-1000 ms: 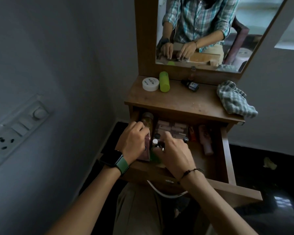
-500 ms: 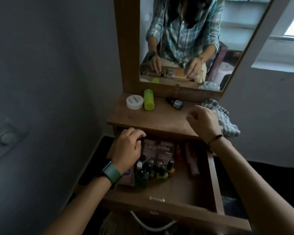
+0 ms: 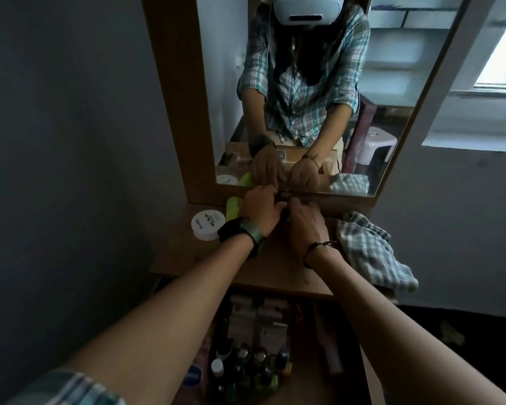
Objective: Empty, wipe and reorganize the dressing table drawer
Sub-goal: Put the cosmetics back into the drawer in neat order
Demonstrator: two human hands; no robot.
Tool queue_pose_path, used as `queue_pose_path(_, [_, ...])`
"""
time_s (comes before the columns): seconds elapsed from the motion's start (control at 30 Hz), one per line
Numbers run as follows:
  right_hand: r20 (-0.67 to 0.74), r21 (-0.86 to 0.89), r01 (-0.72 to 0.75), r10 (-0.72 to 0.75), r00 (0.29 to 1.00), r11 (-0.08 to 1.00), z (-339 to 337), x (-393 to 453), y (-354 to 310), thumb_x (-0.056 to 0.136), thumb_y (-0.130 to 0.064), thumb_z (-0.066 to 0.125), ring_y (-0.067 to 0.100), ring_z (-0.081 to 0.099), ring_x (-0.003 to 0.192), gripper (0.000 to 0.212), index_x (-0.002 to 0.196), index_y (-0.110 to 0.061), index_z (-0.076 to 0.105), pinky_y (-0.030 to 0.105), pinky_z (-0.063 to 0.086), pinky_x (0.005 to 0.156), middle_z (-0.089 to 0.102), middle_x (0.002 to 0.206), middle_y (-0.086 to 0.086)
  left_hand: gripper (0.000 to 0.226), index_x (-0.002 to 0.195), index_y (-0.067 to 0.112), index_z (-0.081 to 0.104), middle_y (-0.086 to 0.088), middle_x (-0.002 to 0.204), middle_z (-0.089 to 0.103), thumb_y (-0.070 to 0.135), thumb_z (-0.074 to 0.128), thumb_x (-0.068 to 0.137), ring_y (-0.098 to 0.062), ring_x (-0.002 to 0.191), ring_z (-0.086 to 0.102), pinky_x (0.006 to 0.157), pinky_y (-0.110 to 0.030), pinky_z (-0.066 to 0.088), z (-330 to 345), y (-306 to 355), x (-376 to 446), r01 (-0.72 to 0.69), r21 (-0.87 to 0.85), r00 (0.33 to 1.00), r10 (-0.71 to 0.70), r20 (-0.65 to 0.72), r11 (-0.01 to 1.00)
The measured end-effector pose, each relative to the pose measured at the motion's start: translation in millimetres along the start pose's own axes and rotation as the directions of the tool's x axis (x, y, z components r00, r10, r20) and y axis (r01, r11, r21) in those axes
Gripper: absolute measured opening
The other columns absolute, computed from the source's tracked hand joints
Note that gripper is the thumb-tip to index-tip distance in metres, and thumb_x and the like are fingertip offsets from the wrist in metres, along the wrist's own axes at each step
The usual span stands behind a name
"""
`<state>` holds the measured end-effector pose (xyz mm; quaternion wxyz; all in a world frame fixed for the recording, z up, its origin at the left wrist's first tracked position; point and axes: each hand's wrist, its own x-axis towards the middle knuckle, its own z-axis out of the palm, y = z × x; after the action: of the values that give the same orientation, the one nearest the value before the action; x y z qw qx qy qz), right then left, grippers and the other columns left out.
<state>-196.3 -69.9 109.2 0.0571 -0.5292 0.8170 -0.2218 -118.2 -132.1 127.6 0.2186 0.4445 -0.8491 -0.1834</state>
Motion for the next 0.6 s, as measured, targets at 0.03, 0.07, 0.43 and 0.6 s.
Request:
queue_pose_path(0.03, [-0.016,-0.009,-0.003,0.003,1.000,1.000,1,2,2,0.095,-0.009,0.040,0.032,0.042,0.114,0.021,0.114,-0.007,0.046,0.034,0.036,0.071,0.059,0.110,0.018,0.035,0.115,0.004,0.056,-0.016,0.121,0.058,0.031,0.052,0.092,-0.031,0.112,0.054,0.090,-0.038,0.043,4,3,5,0.011,0.047,1.000,-0.011,-0.011,0.999])
queue_pose_path(0.07, [-0.038,-0.013,-0.010,0.009,0.999,1.000,1,2,5,0.094,-0.008,0.039,0.032,0.042,0.114,0.021,0.115,-0.006,0.046,0.035,0.037,0.072,0.060,0.109,0.018,0.037,0.112,0.004,0.056,-0.016,0.119,0.058,0.034,0.051,0.092,-0.032,0.110,0.054,0.088,-0.038,0.043,9,5,10,0.025,0.084,1.000,-0.024,-0.019,0.996])
queue_pose_path(0.43, [-0.280,0.239,0.167,-0.097,0.955,0.956,-37,-103,27,0.079,-0.010,0.066,0.020,0.057,0.090,0.035,0.114,-0.014,0.064,0.024,0.038,0.074,0.067,0.096,0.001,0.027,0.106,0.003,0.060,-0.016,0.109,0.065,0.024,0.053,0.091,-0.031,0.103,0.058,0.080,-0.034,0.042,-20,29,-33,-0.021,0.013,0.983,0.023,-0.185,1.000])
queue_pose_path(0.6, [-0.036,0.649,0.038,-0.019,0.999,0.760,-29,-209,44,0.075,-0.018,0.068,0.011,0.065,0.078,0.024,0.095,-0.028,0.061,0.029,0.054,0.073,0.067,0.087,-0.008,0.013,0.082,0.016,0.061,0.006,0.072,0.056,0.027,0.067,0.081,-0.003,0.062,0.050,0.059,-0.011,0.037,-65,5,-157,-0.282,-0.119,0.949,0.295,0.110,0.952])
